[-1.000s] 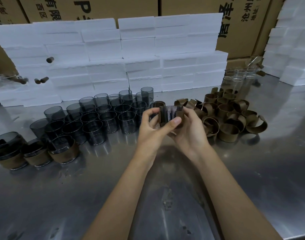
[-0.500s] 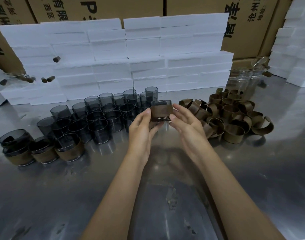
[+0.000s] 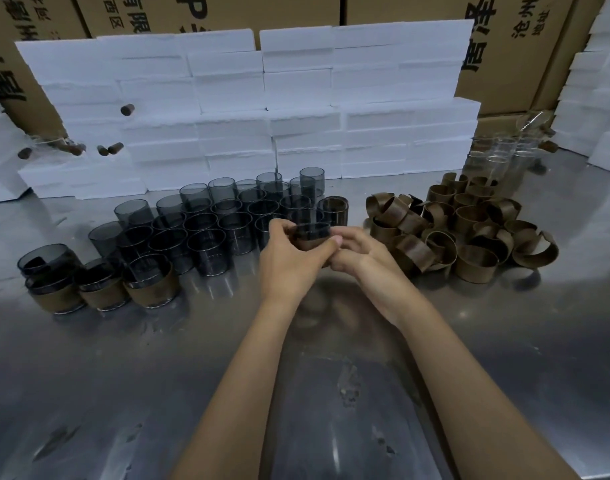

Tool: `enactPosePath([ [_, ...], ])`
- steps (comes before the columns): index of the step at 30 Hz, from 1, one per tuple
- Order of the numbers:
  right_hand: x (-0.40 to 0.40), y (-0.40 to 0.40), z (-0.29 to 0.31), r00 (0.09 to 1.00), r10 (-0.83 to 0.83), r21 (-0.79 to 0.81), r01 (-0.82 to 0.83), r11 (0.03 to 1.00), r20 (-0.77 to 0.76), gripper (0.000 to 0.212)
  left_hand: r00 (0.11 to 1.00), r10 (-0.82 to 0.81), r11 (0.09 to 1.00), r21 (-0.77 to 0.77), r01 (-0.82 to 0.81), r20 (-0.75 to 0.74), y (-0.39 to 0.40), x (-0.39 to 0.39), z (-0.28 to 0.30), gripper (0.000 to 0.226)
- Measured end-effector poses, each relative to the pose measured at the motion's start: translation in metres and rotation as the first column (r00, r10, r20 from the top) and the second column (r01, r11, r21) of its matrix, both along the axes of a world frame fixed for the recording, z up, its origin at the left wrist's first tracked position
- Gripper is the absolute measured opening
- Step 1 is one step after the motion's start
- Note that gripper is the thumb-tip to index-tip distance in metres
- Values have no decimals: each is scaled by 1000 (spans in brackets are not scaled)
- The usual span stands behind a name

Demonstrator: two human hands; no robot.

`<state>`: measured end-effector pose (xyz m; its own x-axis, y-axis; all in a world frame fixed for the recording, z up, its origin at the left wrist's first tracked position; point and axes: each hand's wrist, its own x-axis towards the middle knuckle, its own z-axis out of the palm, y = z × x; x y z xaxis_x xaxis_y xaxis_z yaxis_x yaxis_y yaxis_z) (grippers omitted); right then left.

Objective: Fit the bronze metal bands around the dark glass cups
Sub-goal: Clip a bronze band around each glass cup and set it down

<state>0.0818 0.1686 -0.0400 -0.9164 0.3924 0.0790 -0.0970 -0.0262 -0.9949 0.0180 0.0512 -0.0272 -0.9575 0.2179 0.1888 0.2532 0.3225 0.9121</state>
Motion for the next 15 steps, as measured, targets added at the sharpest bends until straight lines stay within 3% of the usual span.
enactPosePath([
  [4,0,-4,-5,995,-14,95,5,995,95,33,992,87,937,-331,-113,-92,-18,2,-5,63],
  [7,0,-4,-6,992,-80,142,65,988,102,26,944,149,804,-520,-289,-295,-32,4,-3,71],
  [12,0,-2,-7,990,-103,89,95,992,94,20,860,161,612,-634,-472,-485,-74,-2,-4,68],
  [15,0,-2,-7,989,-108,113,97,989,99,19,858,199,540,-678,-499,-473,-103,-8,-8,69],
])
